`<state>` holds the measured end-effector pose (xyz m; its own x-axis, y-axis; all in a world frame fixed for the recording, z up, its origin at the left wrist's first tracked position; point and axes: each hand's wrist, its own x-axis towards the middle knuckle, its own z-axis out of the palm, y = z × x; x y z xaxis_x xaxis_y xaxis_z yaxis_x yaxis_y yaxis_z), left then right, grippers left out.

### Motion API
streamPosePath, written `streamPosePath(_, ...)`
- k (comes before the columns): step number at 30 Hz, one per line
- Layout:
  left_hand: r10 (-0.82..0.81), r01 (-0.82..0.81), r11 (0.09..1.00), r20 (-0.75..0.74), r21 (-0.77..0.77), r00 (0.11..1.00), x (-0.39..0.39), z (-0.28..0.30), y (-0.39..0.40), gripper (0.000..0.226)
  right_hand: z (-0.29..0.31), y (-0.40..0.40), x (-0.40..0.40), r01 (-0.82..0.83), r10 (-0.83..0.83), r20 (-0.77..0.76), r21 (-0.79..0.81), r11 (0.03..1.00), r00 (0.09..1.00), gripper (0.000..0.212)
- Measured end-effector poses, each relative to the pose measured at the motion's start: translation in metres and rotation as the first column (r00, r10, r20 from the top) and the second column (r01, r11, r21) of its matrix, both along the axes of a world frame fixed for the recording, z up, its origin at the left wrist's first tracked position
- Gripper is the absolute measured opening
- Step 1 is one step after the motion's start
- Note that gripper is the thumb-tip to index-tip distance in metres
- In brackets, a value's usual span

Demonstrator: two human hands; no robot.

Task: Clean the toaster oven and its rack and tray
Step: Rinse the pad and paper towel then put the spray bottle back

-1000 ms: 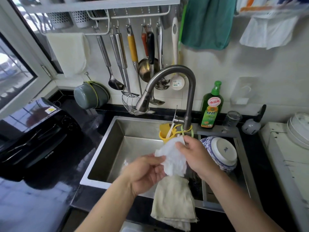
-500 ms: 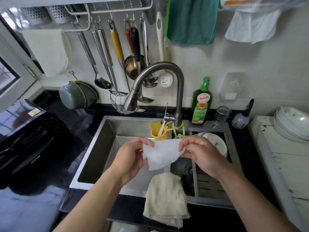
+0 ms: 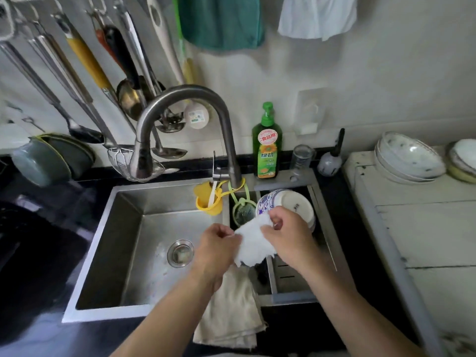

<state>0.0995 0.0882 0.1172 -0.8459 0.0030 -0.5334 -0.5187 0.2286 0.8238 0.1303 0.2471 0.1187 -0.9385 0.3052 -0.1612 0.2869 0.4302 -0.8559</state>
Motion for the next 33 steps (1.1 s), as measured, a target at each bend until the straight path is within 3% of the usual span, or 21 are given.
streamPosePath(2,-0.021,0.016,0.996,0.056,0.083,0.998,-0.002,-0.005,0.016,0.012,0.0,-0.009,0.009,-0.091,0.144,-0.179,0.271,0.958,0.973,0.018)
streamPosePath(3,-0.036,0.015,0.981,0.108,0.192,0.993,-0.002,-0.003,0.024,0.014,-0.002,-0.012,0.014,-0.155,0.231,-0.19,0.346,0.925,0.954,0.026)
streamPosePath(6,-0.084,-0.116,0.846,0.345,0.521,0.935,-0.005,0.001,0.04,0.031,-0.016,0.002,0.026,-0.283,0.356,-0.121,0.398,0.873,0.927,0.041)
streamPosePath(7,-0.113,-0.146,0.809,0.394,0.57,0.912,-0.006,-0.002,0.042,0.042,-0.015,0.012,0.03,-0.314,0.371,-0.115,0.343,0.885,0.921,0.037)
streamPosePath(9,-0.157,-0.1,0.823,0.394,0.559,0.906,-0.01,-0.01,0.046,0.039,-0.011,0.036,0.04,-0.296,0.306,-0.141,0.086,0.951,0.942,0.023)
streamPosePath(11,-0.164,-0.038,0.849,0.331,0.528,0.929,-0.013,-0.017,0.051,0.032,-0.01,0.062,0.048,-0.011,-0.026,-0.145,-0.248,0.969,0.989,0.015)
streamPosePath(12,-0.159,-0.029,0.855,0.315,0.518,0.936,-0.014,-0.019,0.054,0.03,-0.014,0.073,0.05,0.128,-0.169,-0.091,-0.346,0.93,0.981,0.012)
streamPosePath(13,-0.171,-0.008,0.856,0.299,0.517,0.939,-0.014,-0.019,0.058,0.027,-0.02,0.081,0.05,0.174,-0.203,-0.025,-0.421,0.89,0.979,0.018)
streamPosePath(15,-0.225,0.07,0.874,0.272,0.481,0.936,-0.014,-0.02,0.07,0.021,-0.035,0.079,0.05,0.157,-0.115,0.108,-0.611,0.776,0.987,0.033)
streamPosePath(17,-0.251,0.149,0.912,0.234,0.382,0.939,-0.014,-0.024,0.083,0.022,-0.053,0.069,0.05,0.205,-0.136,0.155,-0.649,0.733,0.978,0.032)
streamPosePath(19,-0.19,0.131,0.951,0.194,0.28,0.963,-0.017,-0.028,0.09,0.024,-0.068,0.071,0.042,0.39,-0.33,0.208,-0.525,0.757,0.921,0.028)
streamPosePath(22,-0.068,0.022,0.97,0.183,0.244,0.981,-0.025,-0.027,0.081,0.024,-0.079,0.114,0.011,0.643,-0.591,0.346,-0.642,0.417,0.729,0.024)
streamPosePath(23,-0.051,0.006,0.971,0.184,0.238,0.982,-0.028,-0.025,0.073,0.022,-0.075,0.132,-0.002,0.66,-0.64,0.355,-0.676,0.328,0.682,0.025)
streamPosePath(24,-0.041,-0.002,0.974,0.186,0.227,0.982,-0.031,-0.024,0.065,0.022,-0.072,0.151,-0.018,0.668,-0.673,0.342,-0.679,0.306,0.656,0.028)
streamPosePath(27,-0.021,-0.021,0.976,0.187,0.218,0.982,-0.039,-0.022,0.042,0.022,-0.071,0.196,-0.064,0.731,-0.713,0.331,-0.578,0.364,0.617,0.032)
streamPosePath(30,0.006,-0.041,0.981,0.186,0.188,0.982,-0.044,-0.024,0.025,0.02,-0.097,0.219,-0.083,0.85,-0.67,0.523,-0.327,0.414,0.527,0.036)
streamPosePath(32,0.022,-0.054,0.985,0.191,0.164,0.981,-0.045,-0.028,0.013,0.019,-0.114,0.214,-0.079,0.801,-0.704,0.48,0.002,0.598,0.524,0.036)
streamPosePath(33,0.04,-0.071,0.986,0.201,0.15,0.979,-0.045,-0.031,0.007,0.019,-0.12,0.207,-0.077,0.685,-0.704,0.34,0.195,0.702,0.624,0.034)
